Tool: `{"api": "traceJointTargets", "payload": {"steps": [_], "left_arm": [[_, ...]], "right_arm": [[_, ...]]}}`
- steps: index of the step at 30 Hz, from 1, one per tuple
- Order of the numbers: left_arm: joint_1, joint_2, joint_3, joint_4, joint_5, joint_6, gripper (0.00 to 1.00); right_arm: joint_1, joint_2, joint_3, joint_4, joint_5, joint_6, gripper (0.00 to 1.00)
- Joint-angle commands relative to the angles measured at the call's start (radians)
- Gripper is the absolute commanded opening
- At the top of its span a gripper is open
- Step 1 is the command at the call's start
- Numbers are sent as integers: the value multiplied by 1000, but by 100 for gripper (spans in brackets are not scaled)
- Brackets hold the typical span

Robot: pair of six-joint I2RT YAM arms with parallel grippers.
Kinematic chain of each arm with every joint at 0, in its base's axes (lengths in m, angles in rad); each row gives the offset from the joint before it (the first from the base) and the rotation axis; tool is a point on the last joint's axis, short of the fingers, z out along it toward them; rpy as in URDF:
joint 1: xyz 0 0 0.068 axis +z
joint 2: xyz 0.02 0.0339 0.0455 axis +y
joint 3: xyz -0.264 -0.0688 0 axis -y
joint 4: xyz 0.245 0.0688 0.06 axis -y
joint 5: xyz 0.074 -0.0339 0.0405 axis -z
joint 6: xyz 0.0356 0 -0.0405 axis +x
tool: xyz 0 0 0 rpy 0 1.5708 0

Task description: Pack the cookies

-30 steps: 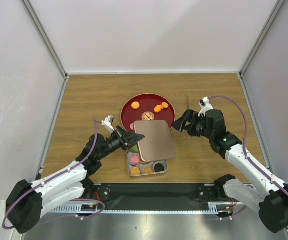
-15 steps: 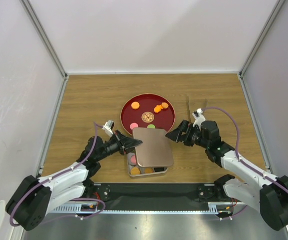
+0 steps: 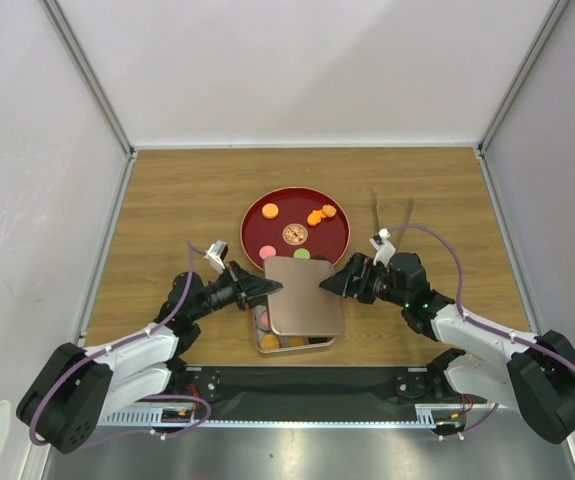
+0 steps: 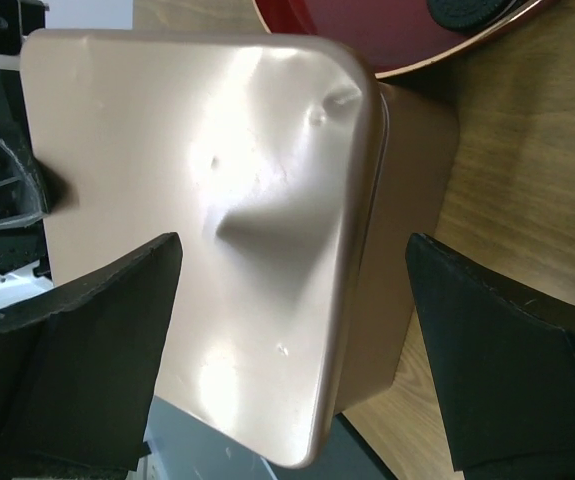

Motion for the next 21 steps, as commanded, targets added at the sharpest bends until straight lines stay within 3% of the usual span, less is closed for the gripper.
{"api": "traceJointTargets", "payload": {"steps": [1,21], "left_arm": [[16,17,-13,119,45,-14,1],[45,167,-47,291,91,-42,9]], "right_arm": [[16,15,-8,93,8,15,100],[70,17,-37,82,43,17,93]]}}
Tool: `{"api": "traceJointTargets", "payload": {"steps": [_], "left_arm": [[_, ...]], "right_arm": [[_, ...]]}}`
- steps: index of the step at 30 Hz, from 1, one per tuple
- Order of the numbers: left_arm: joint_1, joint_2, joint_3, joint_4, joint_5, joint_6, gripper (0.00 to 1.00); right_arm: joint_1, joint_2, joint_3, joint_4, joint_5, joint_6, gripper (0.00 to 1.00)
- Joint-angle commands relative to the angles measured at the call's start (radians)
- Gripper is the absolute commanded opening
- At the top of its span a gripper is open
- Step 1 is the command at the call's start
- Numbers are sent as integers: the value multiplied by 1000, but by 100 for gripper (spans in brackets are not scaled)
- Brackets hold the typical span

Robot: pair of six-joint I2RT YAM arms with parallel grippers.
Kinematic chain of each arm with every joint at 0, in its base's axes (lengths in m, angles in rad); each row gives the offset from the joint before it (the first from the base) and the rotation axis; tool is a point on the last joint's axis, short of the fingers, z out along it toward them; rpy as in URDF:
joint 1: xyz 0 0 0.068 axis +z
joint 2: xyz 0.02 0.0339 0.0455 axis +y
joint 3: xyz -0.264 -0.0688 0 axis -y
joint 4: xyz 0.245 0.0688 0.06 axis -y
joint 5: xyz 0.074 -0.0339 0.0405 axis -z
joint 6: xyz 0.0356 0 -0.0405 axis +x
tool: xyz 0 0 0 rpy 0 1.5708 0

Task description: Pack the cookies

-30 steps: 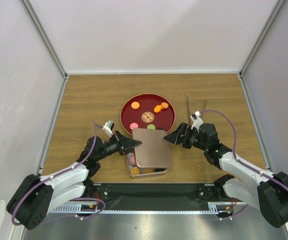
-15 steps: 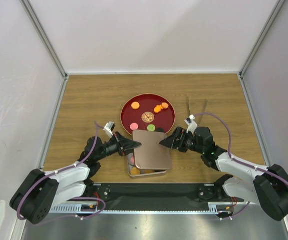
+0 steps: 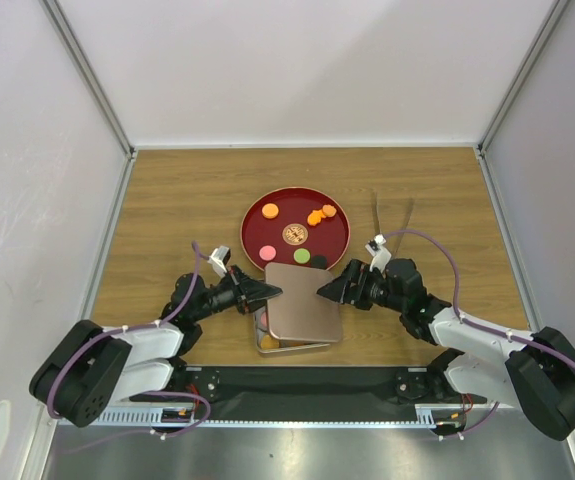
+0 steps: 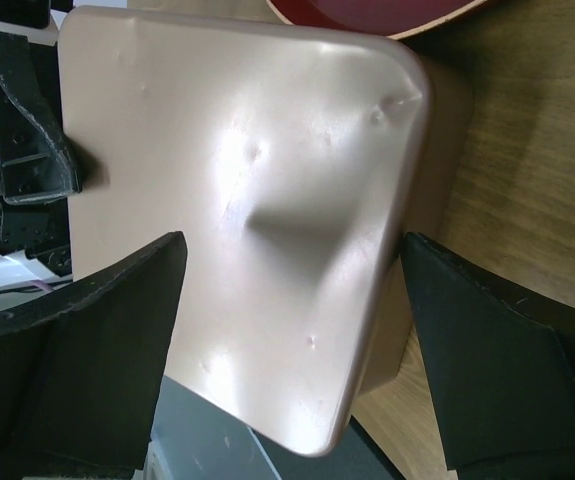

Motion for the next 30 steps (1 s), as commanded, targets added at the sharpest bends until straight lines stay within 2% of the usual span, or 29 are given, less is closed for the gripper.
{"api": "traceJointTargets", "payload": {"steps": [1,14,30], "left_arm": [[17,5,-6,130,24,-7,9],[51,-19,-9,33,43,56,19],[81,-105,-2,-156,55,144,36]], "right_arm": [[9,-3,-1,34,26,-11,93],[29,19,4,9,47,-24,84],[68,34,35,-57,102,-49,81]]}}
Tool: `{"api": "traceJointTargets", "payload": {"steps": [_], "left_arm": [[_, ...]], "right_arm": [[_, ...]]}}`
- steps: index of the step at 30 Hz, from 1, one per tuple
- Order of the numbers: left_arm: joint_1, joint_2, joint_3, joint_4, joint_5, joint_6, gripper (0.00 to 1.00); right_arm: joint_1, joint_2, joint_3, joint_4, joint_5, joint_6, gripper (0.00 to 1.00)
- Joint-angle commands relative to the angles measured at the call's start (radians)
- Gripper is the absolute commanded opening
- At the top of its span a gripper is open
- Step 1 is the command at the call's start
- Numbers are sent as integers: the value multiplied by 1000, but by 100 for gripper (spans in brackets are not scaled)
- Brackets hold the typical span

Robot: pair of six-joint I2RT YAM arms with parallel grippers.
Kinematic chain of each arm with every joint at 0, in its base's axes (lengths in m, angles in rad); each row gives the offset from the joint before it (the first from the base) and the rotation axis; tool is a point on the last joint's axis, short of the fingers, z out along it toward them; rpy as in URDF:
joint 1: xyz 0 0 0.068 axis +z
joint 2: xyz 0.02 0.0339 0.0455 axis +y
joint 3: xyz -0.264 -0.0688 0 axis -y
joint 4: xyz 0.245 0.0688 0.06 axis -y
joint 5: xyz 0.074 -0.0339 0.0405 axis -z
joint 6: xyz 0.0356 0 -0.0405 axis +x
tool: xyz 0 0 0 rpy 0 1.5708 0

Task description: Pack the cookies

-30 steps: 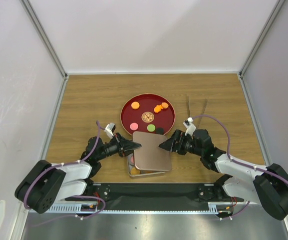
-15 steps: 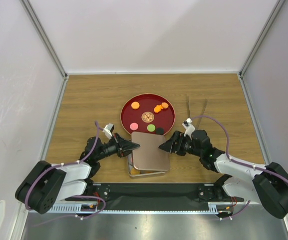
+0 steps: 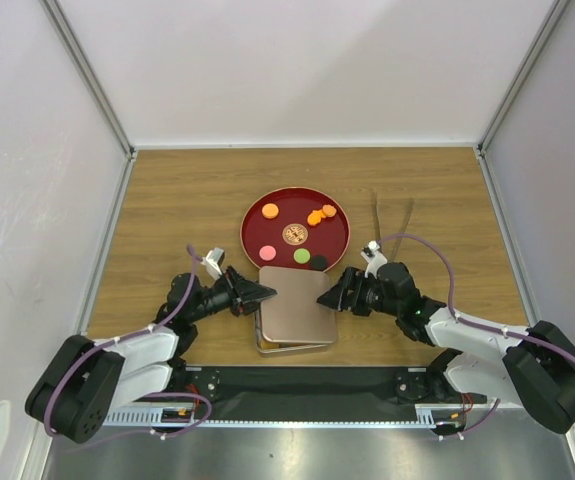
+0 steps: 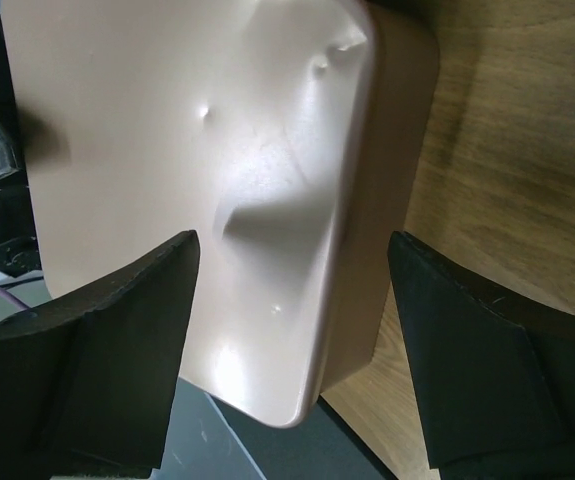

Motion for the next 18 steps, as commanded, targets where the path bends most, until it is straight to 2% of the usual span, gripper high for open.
{"api": "traceJointTargets", "payload": {"steps": [1,7,18], "left_arm": [[22,-35,12,-28,21,59,37],[45,-88,18,-136,27,108,41],[98,-189,38,-349,30,214,50]], "right_arm": [[10,5,36,-3,34,-22,80],[26,7,59,-40,58,-33,76],[66,28,93,-81,106,-47,73]]}}
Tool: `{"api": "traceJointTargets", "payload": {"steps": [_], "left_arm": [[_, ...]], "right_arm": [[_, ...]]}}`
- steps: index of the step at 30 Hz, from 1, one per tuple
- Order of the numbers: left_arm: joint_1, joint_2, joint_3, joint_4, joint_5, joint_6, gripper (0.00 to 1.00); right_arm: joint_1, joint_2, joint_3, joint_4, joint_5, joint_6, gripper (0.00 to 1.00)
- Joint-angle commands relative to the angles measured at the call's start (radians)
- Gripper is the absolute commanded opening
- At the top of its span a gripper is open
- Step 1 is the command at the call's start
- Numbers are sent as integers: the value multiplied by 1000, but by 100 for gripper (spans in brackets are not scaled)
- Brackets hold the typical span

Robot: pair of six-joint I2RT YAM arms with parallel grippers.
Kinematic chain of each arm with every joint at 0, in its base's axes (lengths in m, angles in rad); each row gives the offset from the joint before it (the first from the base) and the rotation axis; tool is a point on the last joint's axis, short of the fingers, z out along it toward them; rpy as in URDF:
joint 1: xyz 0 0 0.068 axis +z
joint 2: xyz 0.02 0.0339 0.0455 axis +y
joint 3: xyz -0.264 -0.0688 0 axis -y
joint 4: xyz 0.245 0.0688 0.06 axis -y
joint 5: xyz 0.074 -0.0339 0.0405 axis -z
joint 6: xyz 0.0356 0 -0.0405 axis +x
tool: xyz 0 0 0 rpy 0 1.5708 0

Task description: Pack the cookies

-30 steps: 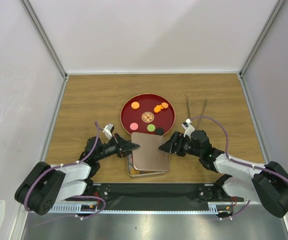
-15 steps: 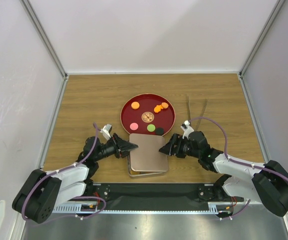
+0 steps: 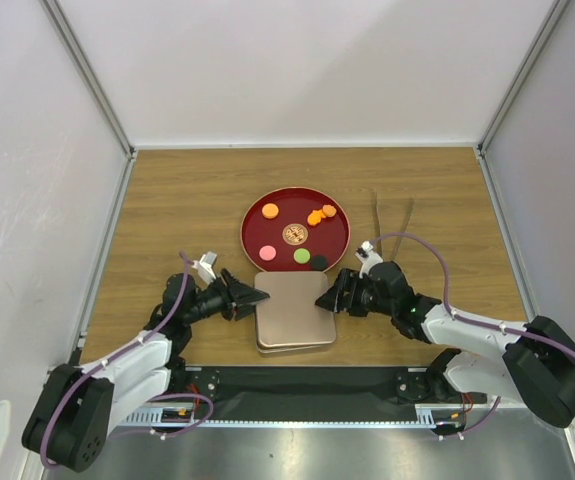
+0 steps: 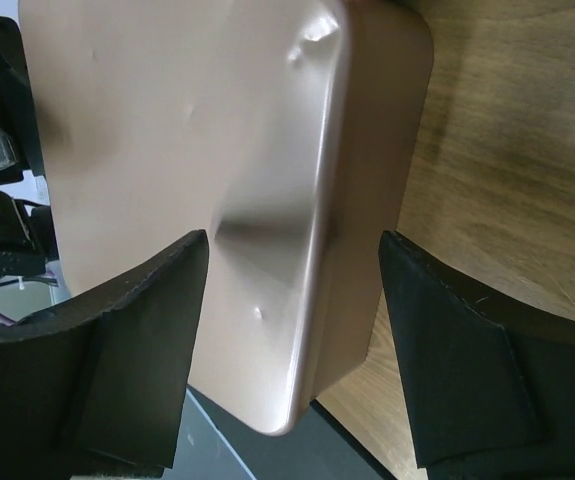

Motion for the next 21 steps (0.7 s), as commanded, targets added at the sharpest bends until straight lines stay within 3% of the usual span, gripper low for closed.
{"api": "traceJointTargets", "payload": {"steps": [1,21], "left_arm": [[31,-39,36,-61,16,72,50],[78,-105,93,-307,-22,214,58]], "right_arm": [[17,5,49,-9,41,-23,73],[77,18,126,-133,132,-40,74]]}}
